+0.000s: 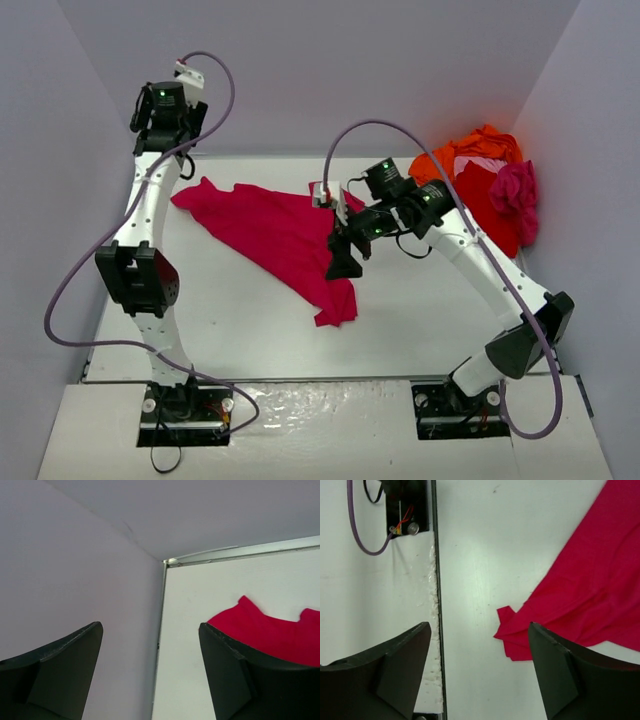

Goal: Fold and stack the t-shirts
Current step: Flatten out the tshirt

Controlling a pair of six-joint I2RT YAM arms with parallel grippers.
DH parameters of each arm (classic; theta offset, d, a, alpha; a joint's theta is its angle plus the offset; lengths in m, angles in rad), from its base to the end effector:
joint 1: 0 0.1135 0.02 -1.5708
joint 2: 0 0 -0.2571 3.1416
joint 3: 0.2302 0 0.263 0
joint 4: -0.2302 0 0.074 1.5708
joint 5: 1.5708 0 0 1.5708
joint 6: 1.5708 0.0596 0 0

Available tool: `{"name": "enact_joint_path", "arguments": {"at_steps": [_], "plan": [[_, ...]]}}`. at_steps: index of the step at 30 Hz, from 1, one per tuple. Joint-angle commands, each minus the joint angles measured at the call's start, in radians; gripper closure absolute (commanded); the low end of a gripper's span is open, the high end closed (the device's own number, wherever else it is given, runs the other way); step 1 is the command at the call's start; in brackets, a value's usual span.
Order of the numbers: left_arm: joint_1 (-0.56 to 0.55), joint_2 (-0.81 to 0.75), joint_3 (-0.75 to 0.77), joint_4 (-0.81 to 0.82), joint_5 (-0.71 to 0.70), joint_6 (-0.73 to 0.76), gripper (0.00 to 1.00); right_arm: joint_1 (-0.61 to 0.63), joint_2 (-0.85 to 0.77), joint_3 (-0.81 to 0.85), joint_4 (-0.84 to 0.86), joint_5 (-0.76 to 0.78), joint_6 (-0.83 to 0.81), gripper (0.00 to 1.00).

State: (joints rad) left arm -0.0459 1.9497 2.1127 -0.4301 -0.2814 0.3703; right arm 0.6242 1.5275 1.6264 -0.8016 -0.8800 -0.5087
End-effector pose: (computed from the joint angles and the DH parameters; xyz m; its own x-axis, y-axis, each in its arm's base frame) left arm 0.4849 -0.0057 0.4185 -0.3267 0.3630 -0.8726 -0.1129 0.9017 0.4174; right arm 0.2516 0.2379 0.3830 -0.0442 -0.4143 -0.9091 -0.9975 -0.0326 0.0634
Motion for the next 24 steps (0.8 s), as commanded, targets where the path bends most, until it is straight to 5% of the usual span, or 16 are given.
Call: {"name": "enact_joint_path", "arguments": {"at_steps": [1,5,16,24], "plan": [[0.031,-0.137,0.017,0.087,0.007,0.023,0.25,0.028,0.036,0.019,-0.034,0.124,-0.068,0.21],[-0.009,-0.147,0.006,0.011,0.124,-0.016,0.32,0.025,0.203,0.139,-0.019,0.364,0.024,0.57],[-0.075,-0.025,0.039,-0.092,0.09,-0.071,0.5,0.013,0.453,0.411,0.125,0.791,0.158,0.57],[0.005,0.129,0.151,-0.192,0.03,-0.169,0.54,0.019,0.501,0.358,0.269,0.991,0.165,0.59]]}}
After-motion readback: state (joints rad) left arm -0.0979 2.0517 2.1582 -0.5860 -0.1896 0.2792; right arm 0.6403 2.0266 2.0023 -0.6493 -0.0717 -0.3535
